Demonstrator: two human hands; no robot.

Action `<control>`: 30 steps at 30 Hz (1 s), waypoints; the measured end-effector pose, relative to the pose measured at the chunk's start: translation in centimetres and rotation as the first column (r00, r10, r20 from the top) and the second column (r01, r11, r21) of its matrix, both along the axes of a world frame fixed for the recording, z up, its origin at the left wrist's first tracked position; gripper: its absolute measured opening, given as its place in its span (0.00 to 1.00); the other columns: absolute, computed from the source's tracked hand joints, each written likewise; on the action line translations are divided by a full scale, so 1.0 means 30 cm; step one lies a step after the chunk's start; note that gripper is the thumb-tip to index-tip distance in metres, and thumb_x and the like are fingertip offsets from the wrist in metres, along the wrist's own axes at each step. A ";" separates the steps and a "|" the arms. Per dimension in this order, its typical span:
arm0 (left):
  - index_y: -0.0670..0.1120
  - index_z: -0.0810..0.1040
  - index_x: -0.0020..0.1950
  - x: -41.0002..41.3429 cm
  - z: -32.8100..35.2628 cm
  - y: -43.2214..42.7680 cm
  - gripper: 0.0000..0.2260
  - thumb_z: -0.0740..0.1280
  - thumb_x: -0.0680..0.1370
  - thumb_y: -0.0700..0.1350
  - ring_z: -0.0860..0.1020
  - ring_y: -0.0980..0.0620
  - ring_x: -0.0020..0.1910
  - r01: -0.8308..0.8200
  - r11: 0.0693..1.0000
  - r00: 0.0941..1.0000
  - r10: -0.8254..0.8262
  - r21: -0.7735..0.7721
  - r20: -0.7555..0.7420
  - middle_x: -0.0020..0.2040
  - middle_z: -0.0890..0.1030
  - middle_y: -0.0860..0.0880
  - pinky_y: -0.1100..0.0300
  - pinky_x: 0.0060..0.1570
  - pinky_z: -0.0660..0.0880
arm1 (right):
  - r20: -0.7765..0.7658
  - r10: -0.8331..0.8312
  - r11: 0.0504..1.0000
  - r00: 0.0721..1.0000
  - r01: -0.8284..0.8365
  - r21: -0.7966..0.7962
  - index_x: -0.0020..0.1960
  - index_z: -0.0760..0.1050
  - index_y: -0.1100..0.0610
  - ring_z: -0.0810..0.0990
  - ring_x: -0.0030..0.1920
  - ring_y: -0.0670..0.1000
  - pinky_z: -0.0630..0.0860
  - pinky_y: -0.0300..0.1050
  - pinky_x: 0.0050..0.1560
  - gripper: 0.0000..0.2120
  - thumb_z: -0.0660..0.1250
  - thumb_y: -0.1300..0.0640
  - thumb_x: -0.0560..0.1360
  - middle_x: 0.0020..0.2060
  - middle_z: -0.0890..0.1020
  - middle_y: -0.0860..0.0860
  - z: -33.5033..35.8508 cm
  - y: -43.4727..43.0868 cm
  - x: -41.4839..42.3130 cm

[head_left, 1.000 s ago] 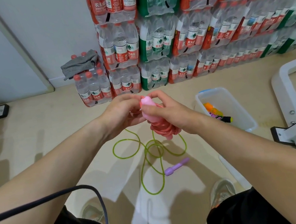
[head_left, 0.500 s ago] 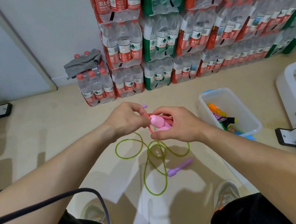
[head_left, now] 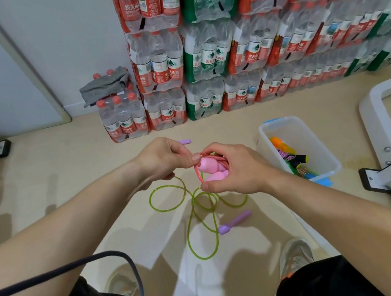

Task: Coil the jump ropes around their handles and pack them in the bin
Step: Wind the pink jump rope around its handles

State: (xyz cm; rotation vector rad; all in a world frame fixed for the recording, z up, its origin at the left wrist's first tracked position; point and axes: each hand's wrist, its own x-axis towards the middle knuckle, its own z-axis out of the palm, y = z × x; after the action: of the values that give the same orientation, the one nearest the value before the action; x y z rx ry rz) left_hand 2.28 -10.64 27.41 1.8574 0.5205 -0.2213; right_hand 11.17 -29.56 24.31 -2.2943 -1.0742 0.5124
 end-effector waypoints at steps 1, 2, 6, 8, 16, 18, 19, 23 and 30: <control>0.37 0.84 0.43 0.002 -0.002 -0.006 0.10 0.77 0.73 0.45 0.72 0.65 0.26 -0.015 1.000 1.000 0.015 0.019 0.015 0.44 0.83 0.55 0.61 0.31 0.66 | 0.047 0.003 1.000 0.999 -0.002 -0.016 0.55 0.71 0.37 0.79 0.46 0.47 0.78 0.49 0.46 0.29 0.70 0.28 0.58 0.45 0.80 0.40 0.003 -0.001 -0.002; 0.35 0.83 0.42 0.003 -0.005 -0.009 0.11 0.77 0.73 0.44 0.62 0.66 0.25 -0.023 0.999 0.999 0.022 0.032 0.028 0.38 0.83 0.54 0.65 0.29 0.66 | 0.093 0.009 1.000 0.996 -0.007 -0.029 0.55 0.71 0.37 0.78 0.46 0.46 0.77 0.47 0.46 0.28 0.70 0.29 0.59 0.45 0.80 0.39 0.003 -0.003 -0.003; 0.41 0.79 0.32 0.011 -0.023 -0.006 0.15 0.80 0.69 0.48 0.78 0.67 0.54 -0.051 0.982 0.998 0.043 0.180 0.046 0.26 0.79 0.60 0.72 0.34 0.68 | 0.148 -0.002 0.998 0.989 0.011 -0.059 0.55 0.71 0.38 0.78 0.45 0.46 0.74 0.45 0.43 0.27 0.70 0.29 0.60 0.44 0.80 0.38 -0.005 -0.011 -0.004; 0.40 0.79 0.33 0.018 -0.029 -0.005 0.17 0.80 0.69 0.51 0.77 0.69 0.49 -0.042 0.957 0.999 0.034 0.286 0.033 0.22 0.75 0.62 0.71 0.28 0.64 | 0.151 -0.013 0.997 0.988 0.023 -0.070 0.56 0.71 0.39 0.78 0.46 0.47 0.73 0.44 0.43 0.28 0.71 0.29 0.60 0.44 0.80 0.39 -0.009 -0.015 -0.002; 0.41 0.82 0.44 0.085 -0.028 -0.082 0.12 0.77 0.73 0.48 0.76 0.57 0.39 -0.077 0.996 0.985 0.083 -0.048 0.150 0.41 0.83 0.47 0.61 0.41 0.72 | 0.015 -0.195 0.978 0.981 0.193 0.082 0.57 0.71 0.36 0.79 0.48 0.45 0.78 0.49 0.49 0.27 0.70 0.30 0.60 0.46 0.81 0.38 0.014 -0.072 -0.001; 0.45 0.79 0.49 0.104 -0.023 -0.123 0.08 0.74 0.75 0.47 0.78 0.55 0.39 -0.096 0.973 0.988 0.119 -0.209 0.102 0.43 0.82 0.48 0.60 0.41 0.74 | -0.027 -0.233 0.964 0.972 0.235 0.125 0.57 0.72 0.37 0.80 0.49 0.46 0.79 0.50 0.50 0.27 0.70 0.30 0.61 0.47 0.82 0.39 0.020 -0.095 0.013; 0.45 0.78 0.52 0.114 -0.022 -0.143 0.08 0.74 0.76 0.45 0.79 0.54 0.38 -0.119 0.941 0.984 0.154 -0.316 0.087 0.42 0.82 0.48 0.59 0.40 0.76 | -0.046 -0.252 0.955 0.967 0.256 0.147 0.57 0.73 0.38 0.80 0.49 0.46 0.79 0.51 0.50 0.27 0.70 0.30 0.62 0.47 0.82 0.40 0.021 -0.108 0.018; 0.40 0.75 0.61 0.156 -0.006 -0.220 0.14 0.71 0.78 0.40 0.82 0.50 0.34 -0.242 0.782 0.945 0.323 -0.574 0.041 0.44 0.81 0.45 0.60 0.34 0.79 | -0.068 -0.330 0.928 0.942 0.337 0.158 0.56 0.74 0.40 0.80 0.49 0.44 0.79 0.50 0.50 0.27 0.70 0.29 0.62 0.47 0.82 0.41 0.018 -0.155 0.033; 0.40 0.73 0.62 0.200 0.003 -0.310 0.31 0.62 0.77 0.67 0.84 0.43 0.39 -0.319 0.801 0.943 0.216 -0.507 -0.252 0.48 0.81 0.42 0.46 0.46 0.83 | 0.005 -0.467 0.873 0.884 0.460 0.164 0.59 0.72 0.40 0.79 0.53 0.44 0.78 0.49 0.53 0.31 0.69 0.25 0.62 0.52 0.80 0.40 0.007 -0.227 0.067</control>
State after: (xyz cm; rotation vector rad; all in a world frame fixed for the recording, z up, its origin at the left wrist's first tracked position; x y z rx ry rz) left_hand 8.28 -19.93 27.51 1.1949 0.7557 -0.3137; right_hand 13.18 -36.35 24.52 -2.3179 -0.5218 0.1744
